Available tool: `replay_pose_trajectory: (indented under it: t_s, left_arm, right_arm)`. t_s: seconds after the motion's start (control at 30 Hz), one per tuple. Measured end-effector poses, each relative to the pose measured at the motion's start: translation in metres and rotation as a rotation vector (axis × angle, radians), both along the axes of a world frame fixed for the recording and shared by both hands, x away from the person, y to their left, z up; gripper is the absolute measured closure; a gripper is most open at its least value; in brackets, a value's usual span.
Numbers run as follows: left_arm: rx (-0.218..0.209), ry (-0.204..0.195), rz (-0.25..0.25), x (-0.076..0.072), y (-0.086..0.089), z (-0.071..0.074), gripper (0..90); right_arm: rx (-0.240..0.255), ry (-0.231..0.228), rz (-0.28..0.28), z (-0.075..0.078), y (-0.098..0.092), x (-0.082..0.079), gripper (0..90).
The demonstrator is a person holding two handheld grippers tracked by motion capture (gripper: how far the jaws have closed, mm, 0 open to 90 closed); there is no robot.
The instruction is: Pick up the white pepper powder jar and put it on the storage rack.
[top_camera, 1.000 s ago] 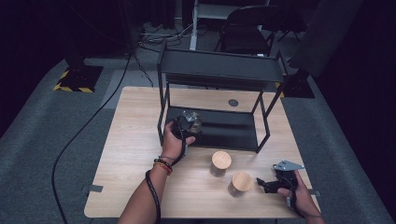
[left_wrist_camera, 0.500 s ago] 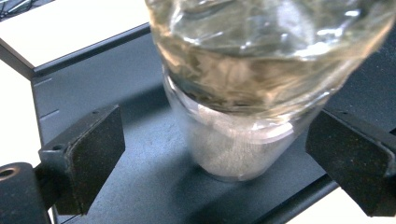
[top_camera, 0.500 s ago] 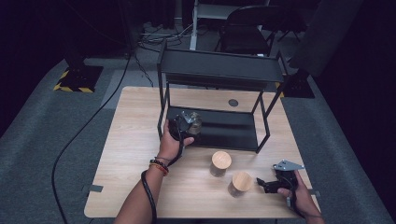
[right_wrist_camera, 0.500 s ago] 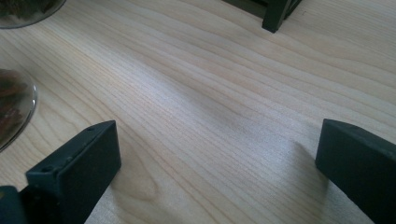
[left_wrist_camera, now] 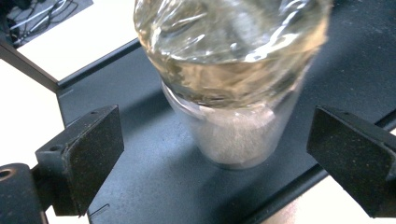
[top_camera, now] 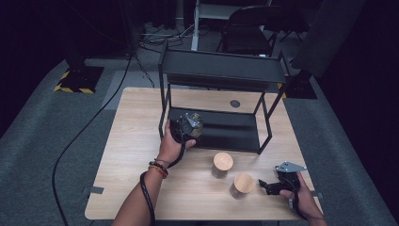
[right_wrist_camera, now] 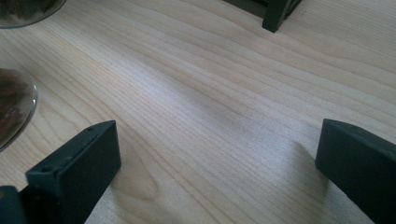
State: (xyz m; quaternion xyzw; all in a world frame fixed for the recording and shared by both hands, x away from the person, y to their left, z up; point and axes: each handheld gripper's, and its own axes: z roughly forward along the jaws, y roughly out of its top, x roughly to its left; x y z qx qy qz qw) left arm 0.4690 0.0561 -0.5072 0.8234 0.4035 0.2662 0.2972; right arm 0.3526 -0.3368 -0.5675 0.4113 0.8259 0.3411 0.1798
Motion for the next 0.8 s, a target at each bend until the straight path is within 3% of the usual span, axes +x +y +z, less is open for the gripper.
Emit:
replay_pose_trajectory:
  t_s: [0.1,0.47,0.8]
  left_arm:
    - [0.035,-0.014,-0.004,-0.004,0.000,0.002,3.3]
    - [0.030,-0.047,-0.055,-0.022,0.007,0.018,3.3]
    - [0.065,-0.079,-0.116,-0.048,0.013,0.028,3.1]
  right_arm:
    - [0.000,0.000,0.000,0.000,0.000,0.000,0.0]
    - [0.000,0.000,0.000,0.000,0.000,0.000,0.0]
    - [0.000,0.000,0.000,0.000,0.000,0.000,0.0]
